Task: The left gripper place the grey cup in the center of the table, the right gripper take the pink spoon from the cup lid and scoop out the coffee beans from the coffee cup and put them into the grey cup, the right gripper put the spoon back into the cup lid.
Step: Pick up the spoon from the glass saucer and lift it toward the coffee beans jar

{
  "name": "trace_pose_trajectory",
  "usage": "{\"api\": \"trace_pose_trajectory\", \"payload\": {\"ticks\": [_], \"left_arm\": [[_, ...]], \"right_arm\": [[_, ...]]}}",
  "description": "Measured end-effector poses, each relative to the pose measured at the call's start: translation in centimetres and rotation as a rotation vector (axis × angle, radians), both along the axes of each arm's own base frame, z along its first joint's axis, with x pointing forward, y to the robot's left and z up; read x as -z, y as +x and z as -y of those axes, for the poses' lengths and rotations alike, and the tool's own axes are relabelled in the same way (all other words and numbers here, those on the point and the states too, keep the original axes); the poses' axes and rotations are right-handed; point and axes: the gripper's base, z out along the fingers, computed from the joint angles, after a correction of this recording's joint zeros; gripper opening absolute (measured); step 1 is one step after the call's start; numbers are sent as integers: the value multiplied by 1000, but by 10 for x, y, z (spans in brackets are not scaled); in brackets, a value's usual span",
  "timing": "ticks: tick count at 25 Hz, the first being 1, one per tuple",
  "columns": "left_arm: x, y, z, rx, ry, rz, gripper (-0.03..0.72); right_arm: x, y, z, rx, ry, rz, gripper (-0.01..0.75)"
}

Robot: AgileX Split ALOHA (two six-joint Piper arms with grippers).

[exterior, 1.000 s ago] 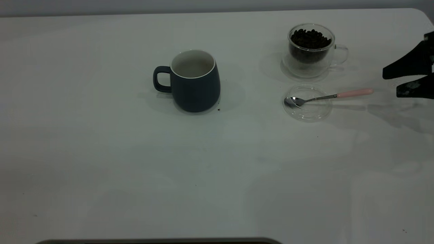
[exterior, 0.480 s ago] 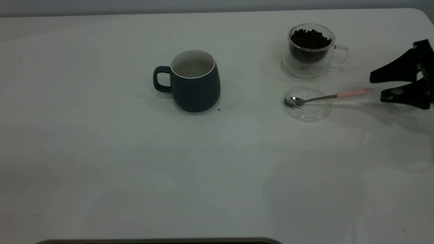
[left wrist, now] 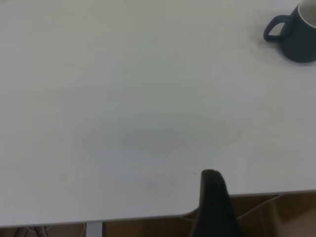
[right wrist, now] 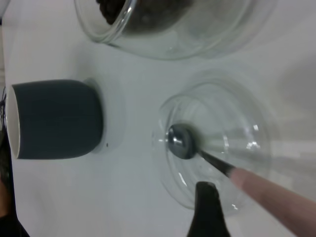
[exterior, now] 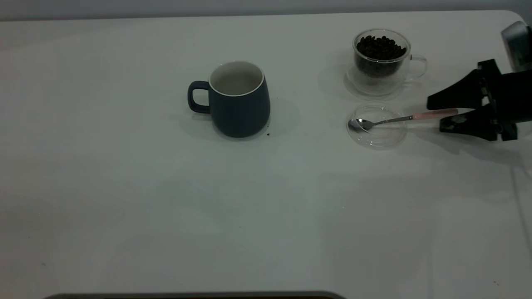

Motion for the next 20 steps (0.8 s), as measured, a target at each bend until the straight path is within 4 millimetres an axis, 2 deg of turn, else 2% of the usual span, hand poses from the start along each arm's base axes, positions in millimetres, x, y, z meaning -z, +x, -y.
{"api": "trace_pose_trajectory", "payload": {"ticks": [7, 11, 15, 18, 20], "left_arm": [[0, 0, 0, 0, 0, 0, 565], [0, 0, 0, 0, 0, 0, 565], [0, 0, 0, 0, 0, 0, 565], [0, 0, 0, 0, 0, 0, 565], [0, 0, 0, 0, 0, 0, 565]], "right_arm": [[-2, 4, -7, -25, 2, 16, 587], [-1, 4, -7, -30, -3, 15, 525], [-1, 1, -7, -62, -11, 12, 368], [-1, 1, -8, -69, -13, 11, 193], [-3, 1, -9, -77, 20, 16, 106]]}}
